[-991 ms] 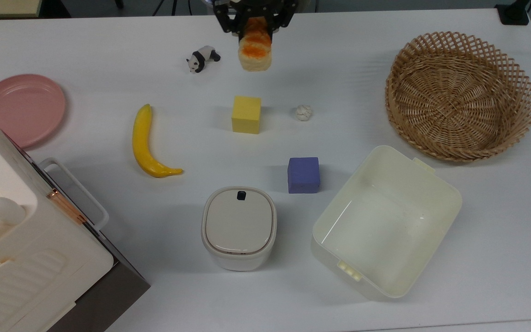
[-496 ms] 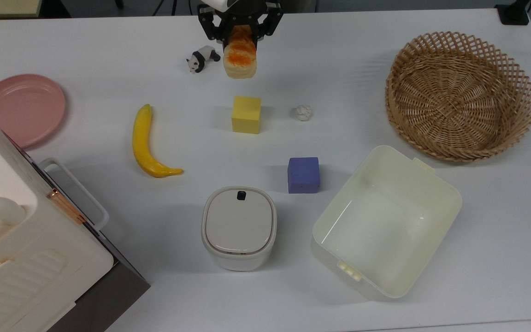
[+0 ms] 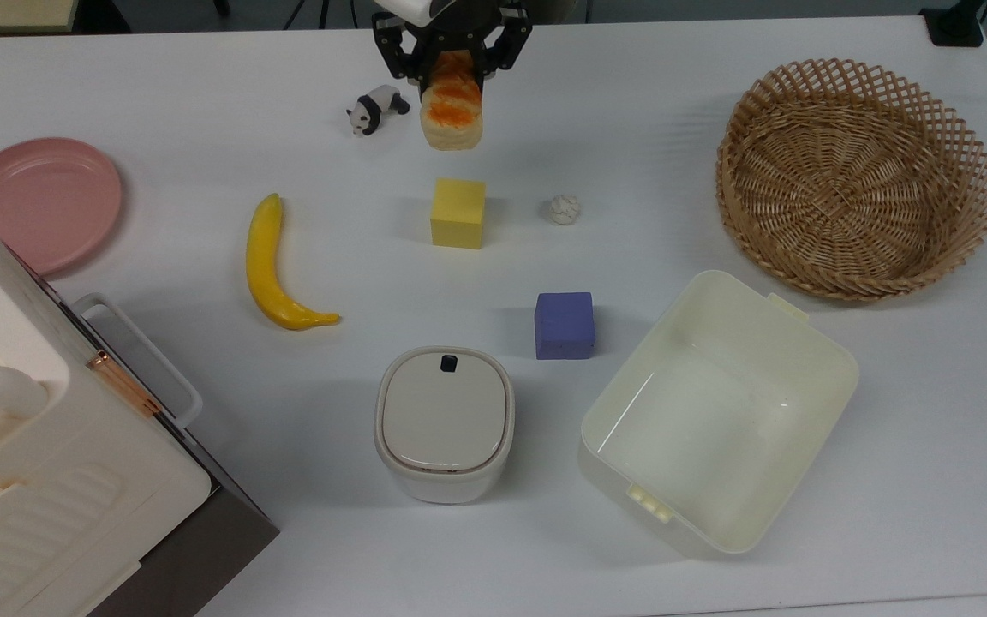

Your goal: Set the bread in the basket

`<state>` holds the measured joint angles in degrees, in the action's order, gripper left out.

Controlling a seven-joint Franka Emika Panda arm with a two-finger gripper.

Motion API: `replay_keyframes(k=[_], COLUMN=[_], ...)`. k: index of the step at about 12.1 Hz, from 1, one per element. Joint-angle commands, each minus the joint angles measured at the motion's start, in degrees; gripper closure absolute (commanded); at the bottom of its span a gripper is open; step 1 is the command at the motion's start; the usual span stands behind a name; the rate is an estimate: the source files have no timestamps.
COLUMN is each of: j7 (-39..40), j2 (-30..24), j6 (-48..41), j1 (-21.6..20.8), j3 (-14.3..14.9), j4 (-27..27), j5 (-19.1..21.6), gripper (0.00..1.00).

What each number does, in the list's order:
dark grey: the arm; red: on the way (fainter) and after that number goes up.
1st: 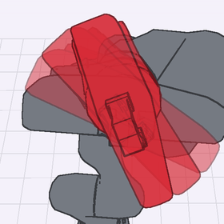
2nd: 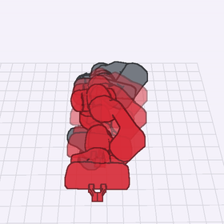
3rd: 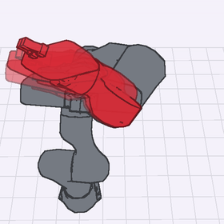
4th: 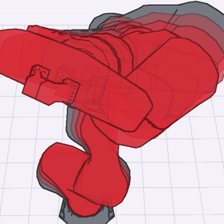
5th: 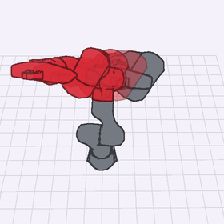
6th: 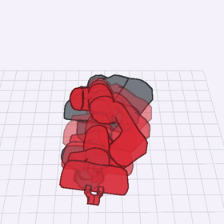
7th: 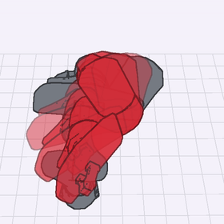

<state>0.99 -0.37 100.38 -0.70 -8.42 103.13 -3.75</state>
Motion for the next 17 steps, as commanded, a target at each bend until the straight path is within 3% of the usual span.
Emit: replay_keyframes(k=[1, 4, 8, 13, 17], j7=[0.5, -1.7, -8.5, -8.8, -9.3], j2=[4.4, 5.9, 6.1, 7.0, 8.1], j6=[1.6, 3.0, 2.9, 2.6, 3.1], j1=[-3.1, -7.0, -17.2, -22.8, -30.4], j3=[0.5, 0.5, 0.5, -0.1, 0.8], j4=[-4.0, -5.3, -5.3, -8.6, -8.9], j5=[-1.1, -0.8, -0.8, -0.1, -0.4], gripper=[0.47, 0.47, 0.47, 0.47, 0.47])
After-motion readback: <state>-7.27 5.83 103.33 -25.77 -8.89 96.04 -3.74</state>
